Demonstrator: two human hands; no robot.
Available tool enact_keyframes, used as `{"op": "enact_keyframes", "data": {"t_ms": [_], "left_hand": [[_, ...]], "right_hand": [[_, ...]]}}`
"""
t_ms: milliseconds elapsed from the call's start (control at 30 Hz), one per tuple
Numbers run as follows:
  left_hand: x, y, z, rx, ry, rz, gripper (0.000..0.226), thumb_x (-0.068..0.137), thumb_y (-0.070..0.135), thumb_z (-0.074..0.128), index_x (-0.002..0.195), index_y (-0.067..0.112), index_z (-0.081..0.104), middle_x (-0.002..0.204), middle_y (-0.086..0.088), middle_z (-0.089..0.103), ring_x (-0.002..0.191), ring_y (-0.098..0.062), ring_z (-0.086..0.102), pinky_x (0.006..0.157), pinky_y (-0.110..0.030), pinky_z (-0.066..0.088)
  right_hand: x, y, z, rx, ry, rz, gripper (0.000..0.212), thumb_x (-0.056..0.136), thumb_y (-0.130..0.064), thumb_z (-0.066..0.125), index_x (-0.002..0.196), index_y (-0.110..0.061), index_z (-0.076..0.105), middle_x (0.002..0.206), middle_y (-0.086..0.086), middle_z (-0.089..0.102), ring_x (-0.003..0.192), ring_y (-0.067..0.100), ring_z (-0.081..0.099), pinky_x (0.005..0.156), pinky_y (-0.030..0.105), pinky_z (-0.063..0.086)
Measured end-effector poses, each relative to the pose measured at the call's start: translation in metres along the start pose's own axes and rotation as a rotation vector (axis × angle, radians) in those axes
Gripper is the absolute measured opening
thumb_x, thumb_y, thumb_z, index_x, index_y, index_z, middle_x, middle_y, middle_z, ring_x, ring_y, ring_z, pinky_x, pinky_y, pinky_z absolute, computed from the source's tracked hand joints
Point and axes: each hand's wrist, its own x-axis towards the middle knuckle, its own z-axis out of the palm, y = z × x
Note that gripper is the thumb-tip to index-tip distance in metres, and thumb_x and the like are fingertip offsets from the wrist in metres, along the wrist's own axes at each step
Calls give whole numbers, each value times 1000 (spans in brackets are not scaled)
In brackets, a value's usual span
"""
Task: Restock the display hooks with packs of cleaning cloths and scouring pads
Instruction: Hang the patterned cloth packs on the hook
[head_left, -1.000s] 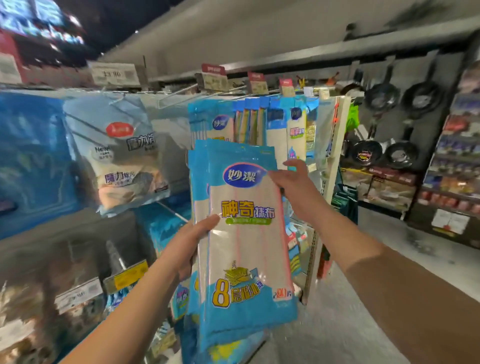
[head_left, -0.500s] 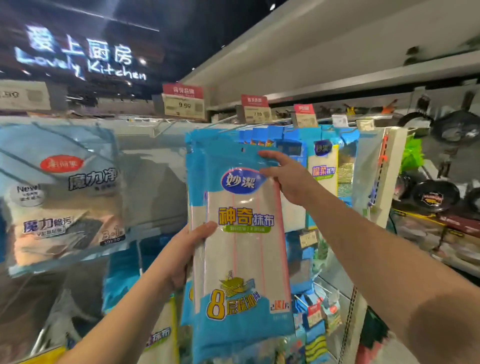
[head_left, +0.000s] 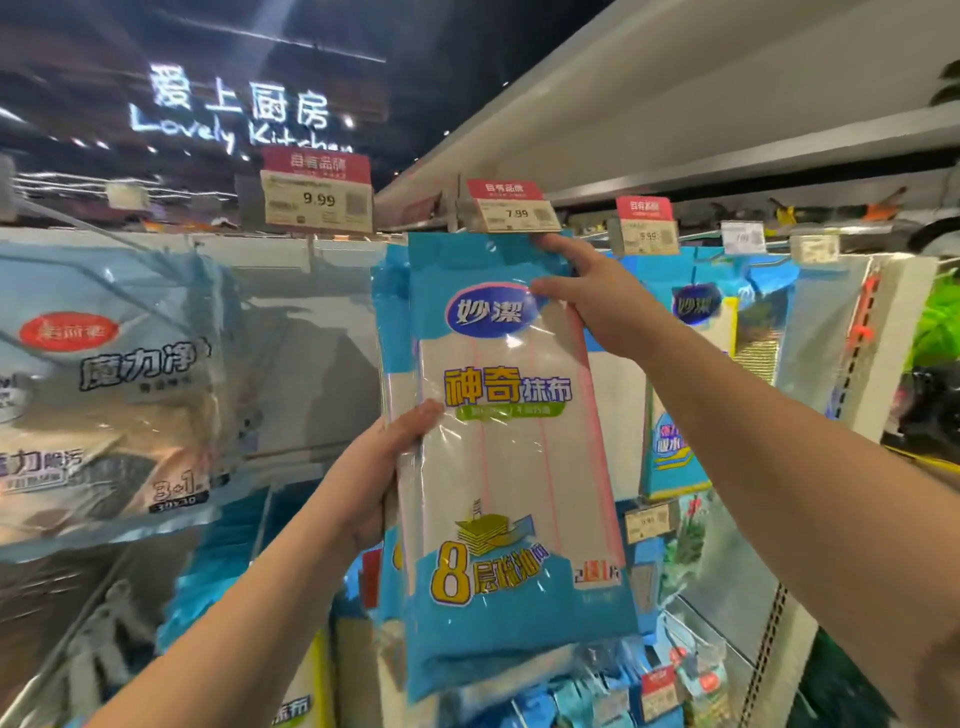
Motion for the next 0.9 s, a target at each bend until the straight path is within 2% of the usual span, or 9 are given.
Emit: {"op": "enact_keyframes", "data": {"t_ms": [133,300,433,567,633,700,800,833,900], "left_hand": [[7,4,0,-11,-13,-12,48,85,36,62,128,14,65,111,-14,76,87,-26,77,66,-36,62],[14,7,-1,-1,11,-25,54,82,41,65,130,16,65,114,-12,75,92,-27,76,72,-38,62],[18,11,3,-8,-1,-46,57,83,42,64,135,17,61,120,-13,73,101,-30,74,77,-41,62],[20,11,4,-54,16,-66,53,82,40,65,130,16,64,114,-13,75,92,-28,76,69,-39,62],[21,8,2,-48,36,-67,49,88,39,63,131,16,64,116,-13,74,97,-29,75,78,-43,62],[24,7,0,-20,71,-49,42,96,36,60,133,17,63,119,-13,74,104,-32,73,88,-47,58],[28,8,-1,35,116,-4,37,99,32,58,132,17,62,117,-12,74,103,-32,73,84,-46,60],[29,8,-2,52,122,9,36,99,32,58,131,17,62,116,-12,75,102,-32,74,81,-44,61],[30,9,-4,85,137,30,35,98,32,59,129,16,63,114,-12,75,100,-31,74,76,-42,62]], "right_hand": [[10,2,0,9,20,48,45,90,-12,67,129,-32,57,115,0,65,101,32,69,89,51,55],[23,4,1,94,3,90,48,89,-9,66,134,-24,56,112,11,70,80,27,71,82,49,54],[30,10,-1,147,-34,117,48,91,-5,63,133,-28,57,115,6,69,103,35,70,94,57,53],[33,12,5,103,7,136,54,91,-7,65,140,-26,51,117,2,68,100,30,71,90,51,57],[25,12,11,-8,64,107,54,93,-19,66,143,-28,47,126,1,62,99,22,69,80,39,60],[5,17,19,-88,143,114,57,94,-35,66,146,-31,41,133,0,51,105,18,61,72,27,53],[-41,32,36,-143,98,177,75,89,-48,68,152,-35,32,151,1,41,125,22,52,94,36,51],[-53,36,42,-172,65,184,77,89,-47,68,154,-34,28,156,-2,36,132,21,47,103,35,45],[-60,45,52,-201,55,154,79,93,-42,65,158,-29,22,161,-7,29,142,17,36,104,23,32]]}}
